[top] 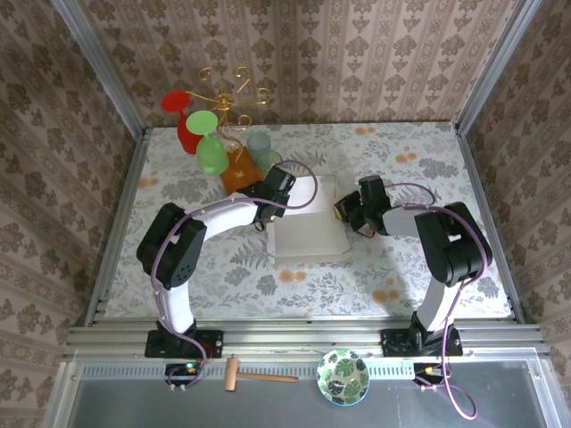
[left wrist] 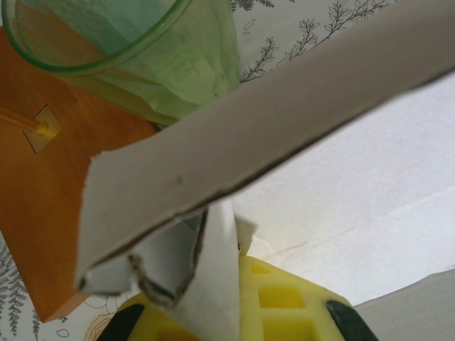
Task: Fold the paper box
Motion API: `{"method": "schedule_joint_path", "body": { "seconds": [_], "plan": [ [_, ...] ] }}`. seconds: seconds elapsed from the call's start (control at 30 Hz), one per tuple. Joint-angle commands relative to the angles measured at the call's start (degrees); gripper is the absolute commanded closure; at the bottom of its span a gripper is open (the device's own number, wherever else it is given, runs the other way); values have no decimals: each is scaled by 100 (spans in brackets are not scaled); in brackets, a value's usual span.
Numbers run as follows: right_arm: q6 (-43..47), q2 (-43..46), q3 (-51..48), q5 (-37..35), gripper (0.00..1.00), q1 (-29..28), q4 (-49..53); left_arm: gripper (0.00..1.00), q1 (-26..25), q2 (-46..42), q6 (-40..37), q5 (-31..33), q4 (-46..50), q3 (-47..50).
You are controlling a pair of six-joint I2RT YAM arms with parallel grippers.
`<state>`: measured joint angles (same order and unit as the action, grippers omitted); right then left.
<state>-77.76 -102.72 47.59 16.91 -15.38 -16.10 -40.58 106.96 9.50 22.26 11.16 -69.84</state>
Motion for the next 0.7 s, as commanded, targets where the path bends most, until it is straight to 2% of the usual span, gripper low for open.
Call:
{"method": "schedule_joint_path", "body": {
  "seconds": [0.0, 0.53, 0.67],
  "plan": [
    [114, -57, 183, 28, 93, -78, 204, 100, -46, 104, 28, 35, 228, -126],
    [531, -367, 267, -73, 93, -264, 748, 100, -39, 152, 52, 46, 246, -194],
    [596, -142, 298, -158, 92, -242, 790, 100, -43, 126, 28, 68, 246, -188]
  ]
}}
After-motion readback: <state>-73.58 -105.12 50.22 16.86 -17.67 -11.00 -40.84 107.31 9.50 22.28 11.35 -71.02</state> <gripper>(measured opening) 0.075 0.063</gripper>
